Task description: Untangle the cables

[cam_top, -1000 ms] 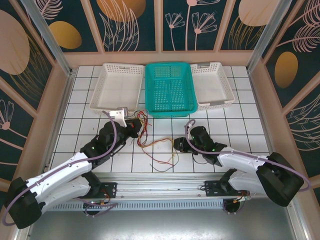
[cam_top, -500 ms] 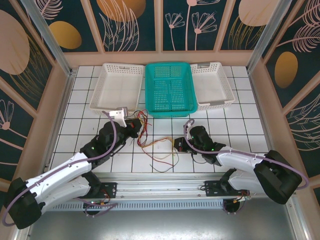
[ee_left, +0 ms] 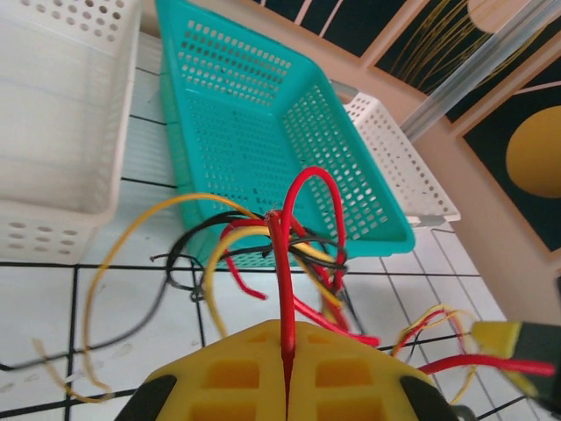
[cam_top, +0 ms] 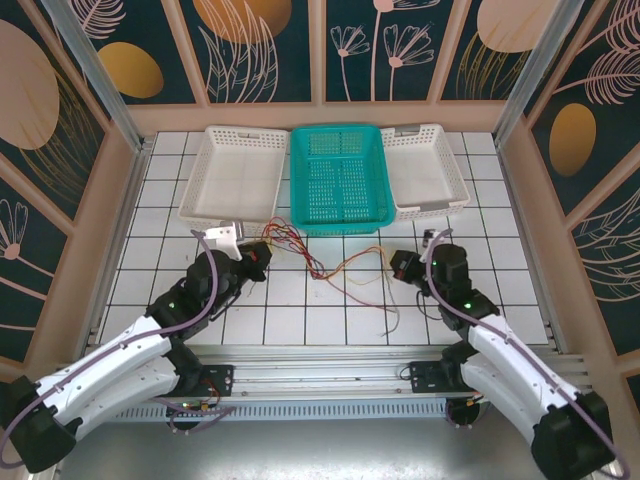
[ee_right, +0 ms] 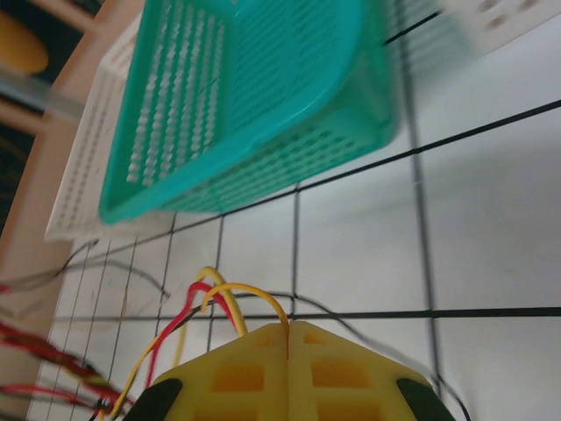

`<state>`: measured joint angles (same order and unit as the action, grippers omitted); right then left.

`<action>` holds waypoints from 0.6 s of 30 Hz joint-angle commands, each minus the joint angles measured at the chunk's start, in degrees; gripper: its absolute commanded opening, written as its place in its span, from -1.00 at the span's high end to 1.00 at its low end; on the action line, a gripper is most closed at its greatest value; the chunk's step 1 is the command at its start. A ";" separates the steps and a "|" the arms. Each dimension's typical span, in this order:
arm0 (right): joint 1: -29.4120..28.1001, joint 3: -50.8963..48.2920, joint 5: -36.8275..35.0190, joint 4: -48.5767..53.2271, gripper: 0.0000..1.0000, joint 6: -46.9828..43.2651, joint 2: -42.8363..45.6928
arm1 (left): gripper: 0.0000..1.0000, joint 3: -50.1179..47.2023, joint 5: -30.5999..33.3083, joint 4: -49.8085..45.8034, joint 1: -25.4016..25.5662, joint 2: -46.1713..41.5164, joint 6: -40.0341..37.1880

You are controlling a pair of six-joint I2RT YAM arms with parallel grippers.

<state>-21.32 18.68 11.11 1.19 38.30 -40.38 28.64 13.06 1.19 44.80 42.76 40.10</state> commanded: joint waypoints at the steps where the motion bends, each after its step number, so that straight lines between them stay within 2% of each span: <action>1: 5.16 2.66 1.69 8.49 1.00 -3.06 2.07 | 1.00 -0.12 3.10 -3.92 0.20 -1.49 -1.93; 7: 15.03 6.09 6.71 12.99 1.00 -5.67 3.10 | 1.00 1.48 7.49 -10.35 0.20 -2.61 -4.21; 14: 25.15 8.37 8.49 16.16 1.00 -4.93 5.45 | 1.00 3.36 12.57 -15.93 0.18 -1.63 -1.96; 18: 31.02 9.69 12.04 16.57 1.00 -4.73 5.91 | 1.00 4.49 15.38 -18.96 0.18 -1.02 -0.54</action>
<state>6.17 25.78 21.93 16.16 33.71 -35.05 30.72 22.52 -13.82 45.08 41.76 37.95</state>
